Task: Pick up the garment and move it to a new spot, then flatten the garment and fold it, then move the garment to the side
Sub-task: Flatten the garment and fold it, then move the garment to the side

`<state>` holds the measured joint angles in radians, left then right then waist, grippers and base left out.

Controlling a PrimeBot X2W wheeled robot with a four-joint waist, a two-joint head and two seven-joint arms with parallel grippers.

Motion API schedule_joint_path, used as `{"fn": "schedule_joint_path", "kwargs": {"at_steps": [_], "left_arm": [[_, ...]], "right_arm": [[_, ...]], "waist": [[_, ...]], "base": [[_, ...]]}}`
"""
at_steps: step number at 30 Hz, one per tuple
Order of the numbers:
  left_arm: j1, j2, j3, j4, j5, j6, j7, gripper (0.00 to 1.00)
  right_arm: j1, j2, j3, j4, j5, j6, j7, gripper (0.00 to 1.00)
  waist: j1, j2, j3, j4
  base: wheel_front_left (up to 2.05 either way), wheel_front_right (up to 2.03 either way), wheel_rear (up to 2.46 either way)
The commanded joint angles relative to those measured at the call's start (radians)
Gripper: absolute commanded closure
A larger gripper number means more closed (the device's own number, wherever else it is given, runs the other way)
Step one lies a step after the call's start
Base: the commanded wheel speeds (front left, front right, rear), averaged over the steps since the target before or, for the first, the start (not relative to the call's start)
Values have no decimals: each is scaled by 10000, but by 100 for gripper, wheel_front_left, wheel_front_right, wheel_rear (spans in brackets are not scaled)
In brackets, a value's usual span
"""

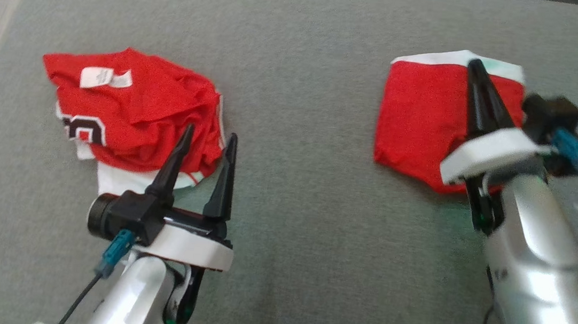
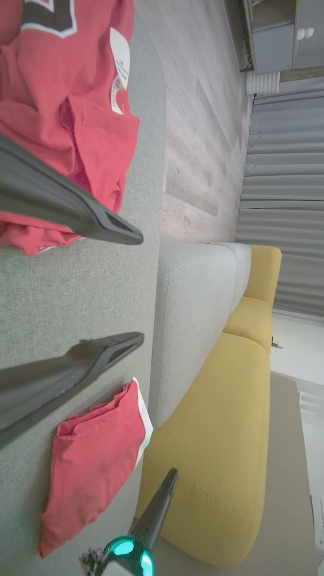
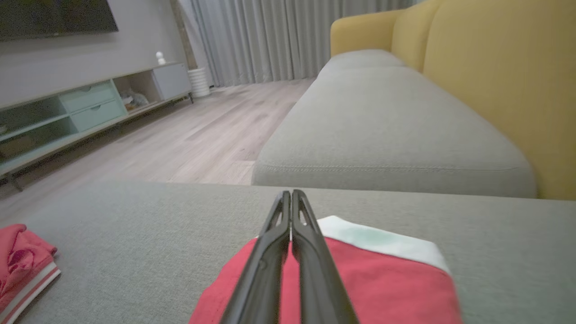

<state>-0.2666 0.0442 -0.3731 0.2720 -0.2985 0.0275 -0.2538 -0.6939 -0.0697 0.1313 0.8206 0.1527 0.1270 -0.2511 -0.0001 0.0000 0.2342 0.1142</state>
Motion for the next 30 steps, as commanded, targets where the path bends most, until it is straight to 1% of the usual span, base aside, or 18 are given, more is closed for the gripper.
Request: {"fn": "schedule_joint_path", "kwargs": {"at_steps": [1, 4, 5, 6, 12, 17, 24, 27, 30], "left_arm": [[-47, 60, 455, -361, 91, 17, -80, 0], [75, 60, 552, -350, 128, -5, -80, 0], [122, 60, 584, -343, 131, -10, -80, 0], [166, 60, 612, -334, 126, -16, -80, 0], [499, 60, 786, -313, 232, -71, -80, 0], [667, 60, 828, -274, 281, -144, -80, 0], [503, 60, 698, -321, 290, -201, -80, 0], [381, 60, 625, -305, 283, -222, -80, 0], [248, 60, 542, -274, 256, -225, -80, 0]], "right_arm": [[514, 194, -21, -764, 68, 37, -103, 100], [1509, 194, -423, -1892, 47, 37, -104, 100], [1849, 194, -548, -2197, 11, 37, -104, 53], [2194, 194, -642, -2458, 2, 37, -104, 0], [4053, 194, -701, -3961, -43, 37, -105, 0], [4813, 194, -777, -4386, 92, 37, -106, 0], [4479, 194, -849, -4496, -13, 37, 101, 0], [3927, 194, -960, -4360, -29, 37, 449, 0], [3183, 194, -1302, -3895, 26, 37, 1029, 0]], "waist": [[1, 0, -331, -382], [1, 0, -561, -693], [1, 0, -632, -787], [1, 0, -700, -868], [1, 0, -1011, -1292], [1, 0, -1035, -1440], [1, 0, -709, -1259], [1, 0, -451, -1047], [1, 0, -172, -775]], "base": [[0, 0, 0], [0, 0, 0], [0, 0, 0], [0, 0, 0], [0, 0, 0], [0, 0, 0], [0, 0, 0], [0, 0, 0], [0, 0, 0]]}}
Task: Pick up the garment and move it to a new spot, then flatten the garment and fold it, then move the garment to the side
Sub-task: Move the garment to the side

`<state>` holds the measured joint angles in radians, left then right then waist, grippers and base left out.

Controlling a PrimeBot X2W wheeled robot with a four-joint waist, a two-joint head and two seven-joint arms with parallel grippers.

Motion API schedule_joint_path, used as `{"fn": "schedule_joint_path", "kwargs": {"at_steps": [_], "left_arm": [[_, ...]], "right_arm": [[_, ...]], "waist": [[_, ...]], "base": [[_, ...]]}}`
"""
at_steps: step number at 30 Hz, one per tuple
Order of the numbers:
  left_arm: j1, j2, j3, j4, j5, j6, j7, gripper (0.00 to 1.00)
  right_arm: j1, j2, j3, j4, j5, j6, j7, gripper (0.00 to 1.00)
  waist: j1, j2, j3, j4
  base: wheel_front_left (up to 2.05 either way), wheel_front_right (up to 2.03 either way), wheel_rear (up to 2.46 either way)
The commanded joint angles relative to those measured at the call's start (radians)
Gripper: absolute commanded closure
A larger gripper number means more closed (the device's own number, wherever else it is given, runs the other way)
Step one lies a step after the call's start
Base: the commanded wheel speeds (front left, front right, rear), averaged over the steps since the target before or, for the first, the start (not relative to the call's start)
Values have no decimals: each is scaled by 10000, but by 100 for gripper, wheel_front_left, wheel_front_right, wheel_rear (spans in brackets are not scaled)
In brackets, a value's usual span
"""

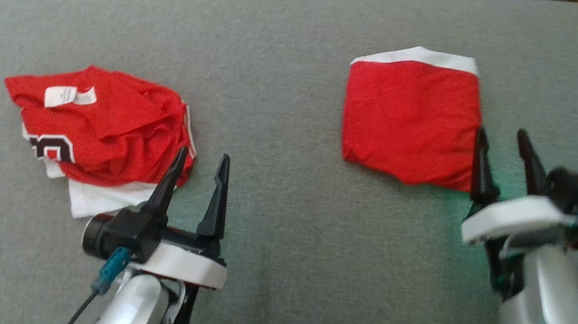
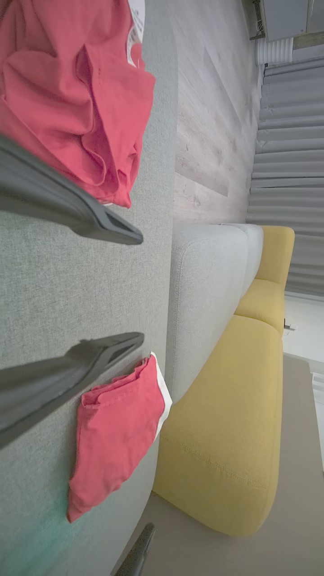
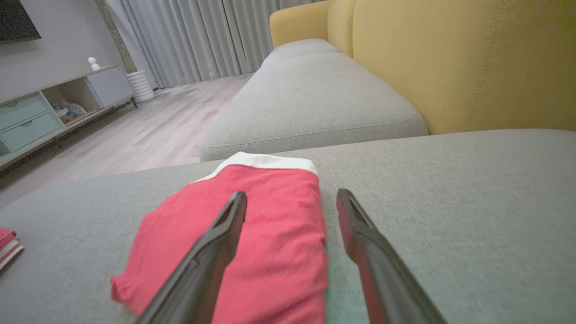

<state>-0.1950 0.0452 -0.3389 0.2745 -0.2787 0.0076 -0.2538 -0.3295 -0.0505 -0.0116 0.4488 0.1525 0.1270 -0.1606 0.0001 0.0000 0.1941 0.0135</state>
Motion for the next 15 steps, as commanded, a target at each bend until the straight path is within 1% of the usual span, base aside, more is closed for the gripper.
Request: {"fn": "schedule_joint_path", "kwargs": {"at_steps": [1, 3, 5, 8, 11, 12, 15], "left_arm": [[-513, 51, 168, -293, 40, -23, -80, 0], [-598, 51, 92, -280, 0, -18, -80, 0], [-692, 51, 2, -272, -43, -15, -80, 0], [-807, 51, -124, -270, -107, 14, -80, 0], [-875, 51, -180, -256, -151, 53, -80, 0], [-875, 51, -180, -256, -151, 53, -80, 0], [-932, 51, -152, -247, -194, 95, -80, 0]], "right_arm": [[-722, 3, -50, 81, 30, 37, 391, 0], [-1250, 3, -443, 676, -267, 37, 881, 0], [-1771, 3, -857, 1352, -304, 37, 1307, 0], [-2454, 3, -1288, 2328, -574, 37, 1716, 0], [-2981, 3, -1574, 3192, -984, 37, 1974, 0], [-2981, 3, -1574, 3192, -984, 37, 1974, 0], [-3373, 3, -1763, 4066, -1223, 37, 2381, 0]], "waist": [[-1, 0, 324, 328], [-1, 0, 504, 518], [-1, 0, 668, 704], [-1, 0, 856, 912], [-1, 0, 956, 1028], [-1, 0, 956, 1028], [-1, 0, 991, 1105]], "base": [[0, 0, 0], [0, 0, 0], [0, 0, 0], [0, 0, 0], [0, 0, 0], [0, 0, 0], [0, 0, 0]]}}
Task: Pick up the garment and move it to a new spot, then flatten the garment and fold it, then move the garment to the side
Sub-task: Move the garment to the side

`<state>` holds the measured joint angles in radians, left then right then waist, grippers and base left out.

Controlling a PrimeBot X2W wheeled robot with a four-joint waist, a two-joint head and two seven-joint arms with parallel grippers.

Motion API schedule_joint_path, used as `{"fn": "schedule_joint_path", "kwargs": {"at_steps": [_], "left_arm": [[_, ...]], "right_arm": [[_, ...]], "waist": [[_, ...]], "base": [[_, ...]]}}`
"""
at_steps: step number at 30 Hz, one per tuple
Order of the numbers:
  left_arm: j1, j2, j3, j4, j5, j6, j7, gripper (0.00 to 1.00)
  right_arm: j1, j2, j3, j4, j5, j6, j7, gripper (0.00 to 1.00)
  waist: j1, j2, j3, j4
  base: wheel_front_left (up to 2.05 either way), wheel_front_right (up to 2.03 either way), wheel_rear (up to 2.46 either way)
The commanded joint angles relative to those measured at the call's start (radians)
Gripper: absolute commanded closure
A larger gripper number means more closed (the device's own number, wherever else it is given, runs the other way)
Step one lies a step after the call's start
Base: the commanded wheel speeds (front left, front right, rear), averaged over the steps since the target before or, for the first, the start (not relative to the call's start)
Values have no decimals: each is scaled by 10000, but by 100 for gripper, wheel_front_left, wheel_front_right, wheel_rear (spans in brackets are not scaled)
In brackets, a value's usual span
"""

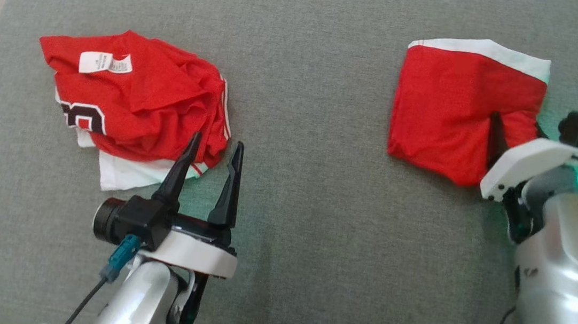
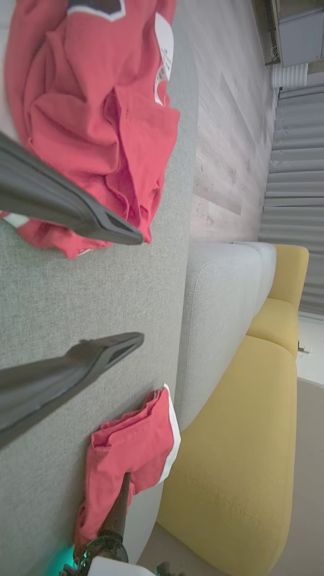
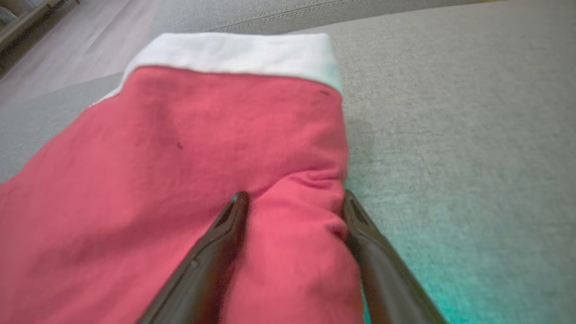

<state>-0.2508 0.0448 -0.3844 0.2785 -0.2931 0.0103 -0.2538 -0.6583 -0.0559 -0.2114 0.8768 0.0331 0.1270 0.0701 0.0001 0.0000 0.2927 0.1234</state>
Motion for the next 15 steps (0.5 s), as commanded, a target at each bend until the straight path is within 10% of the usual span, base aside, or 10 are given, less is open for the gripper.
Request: {"fn": "schedule_joint_path", "kwargs": {"at_steps": [1, 2, 3, 4, 15], "left_arm": [[-391, 55, 319, -283, -58, 70, -80, 0], [-403, 55, 336, -277, -63, 69, -80, 0], [-408, 55, 354, -269, -63, 68, -80, 0], [-406, 55, 377, -260, -60, 69, -80, 0], [-207, 55, 668, -325, -23, 105, -80, 0]], "right_arm": [[-177, 57, 216, 42, -163, 37, 220, 0], [-261, 57, 228, 268, -284, 37, 339, 0], [-334, 56, 279, 455, -410, 37, 411, 72], [-394, 33, 389, 595, -559, 37, 424, 100], [-755, -1661, 2961, 793, -1357, 37, -294, 100]], "waist": [[-1, 0, 5, 26], [-1, 0, -2, 42], [-1, 0, -18, 53], [-1, 0, -41, 54], [-1, 0, -486, -437]], "base": [[0, 0, 0], [0, 0, 0], [0, 0, 0], [0, 0, 0], [0, 0, 0]]}}
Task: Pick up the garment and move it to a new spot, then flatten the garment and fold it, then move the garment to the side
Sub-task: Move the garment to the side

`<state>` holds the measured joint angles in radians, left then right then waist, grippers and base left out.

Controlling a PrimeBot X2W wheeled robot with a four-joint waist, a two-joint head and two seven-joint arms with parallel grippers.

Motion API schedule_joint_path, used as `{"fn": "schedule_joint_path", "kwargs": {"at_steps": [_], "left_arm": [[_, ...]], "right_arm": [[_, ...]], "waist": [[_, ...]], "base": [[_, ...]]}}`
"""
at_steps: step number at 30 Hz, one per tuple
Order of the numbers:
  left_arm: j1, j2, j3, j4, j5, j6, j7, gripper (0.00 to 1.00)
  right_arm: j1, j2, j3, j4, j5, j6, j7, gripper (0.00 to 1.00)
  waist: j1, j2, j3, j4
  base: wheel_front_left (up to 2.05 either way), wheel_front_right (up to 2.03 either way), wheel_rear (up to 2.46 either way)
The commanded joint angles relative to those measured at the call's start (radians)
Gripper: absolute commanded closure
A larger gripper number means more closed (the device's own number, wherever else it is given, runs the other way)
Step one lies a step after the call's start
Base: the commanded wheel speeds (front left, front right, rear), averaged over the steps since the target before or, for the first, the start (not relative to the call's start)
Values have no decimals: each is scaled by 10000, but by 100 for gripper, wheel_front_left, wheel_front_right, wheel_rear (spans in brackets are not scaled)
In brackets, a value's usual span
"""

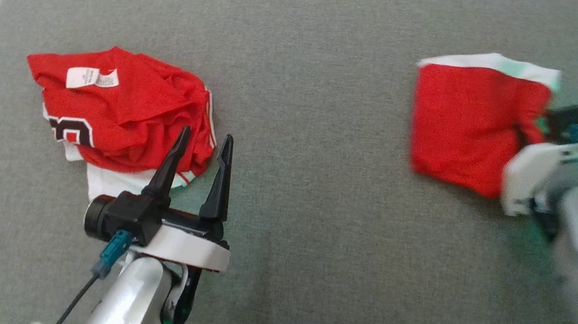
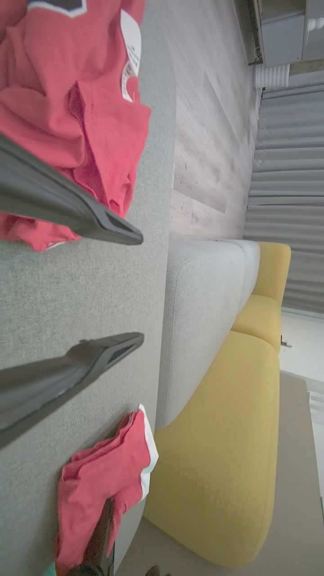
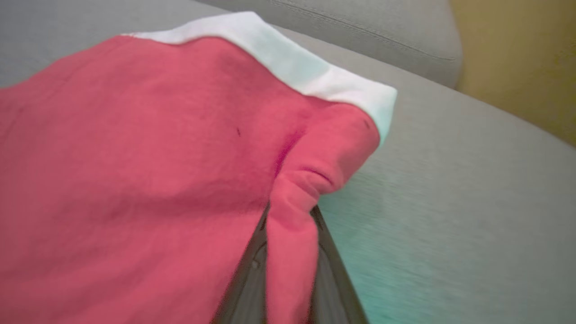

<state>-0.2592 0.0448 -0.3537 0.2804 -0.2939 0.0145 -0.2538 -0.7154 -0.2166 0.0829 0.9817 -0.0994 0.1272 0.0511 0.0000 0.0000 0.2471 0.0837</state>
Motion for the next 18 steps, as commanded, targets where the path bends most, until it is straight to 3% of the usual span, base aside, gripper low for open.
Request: {"fn": "schedule_joint_path", "kwargs": {"at_steps": [1, 7, 8, 9, 12, 18], "left_arm": [[-121, 55, 376, -361, -13, 61, -80, 0], [-137, 54, 353, -469, -39, 21, -80, 0], [-153, 54, 394, -462, -19, -4, -80, 0], [-162, 54, 430, -462, -4, -11, -80, 0], [-199, 54, 554, -455, 60, -74, -80, 0], [-222, 54, 603, -454, 87, -121, -80, 0]], "right_arm": [[-206, -454, 284, -261, -23, 35, -100, 100], [-227, -3092, 1211, -108, 109, 35, -64, 100], [-283, -4143, 1374, -6, 83, 35, -125, 100], [-316, -4474, 1419, 24, 35, 35, -194, 100], [-403, -5190, 1518, 282, 86, 35, -384, 100], [-636, -5486, 1703, 525, 205, 35, -612, 100]], "waist": [[0, 0, -32, -73], [0, 0, 124, -32], [0, 0, 232, 86], [0, 0, 276, 128], [0, 0, 391, 258], [0, 0, 469, 373]], "base": [[0, 0, 0], [0, 0, 0], [0, 0, 0], [0, 0, 0], [0, 0, 0], [0, 0, 0]]}}
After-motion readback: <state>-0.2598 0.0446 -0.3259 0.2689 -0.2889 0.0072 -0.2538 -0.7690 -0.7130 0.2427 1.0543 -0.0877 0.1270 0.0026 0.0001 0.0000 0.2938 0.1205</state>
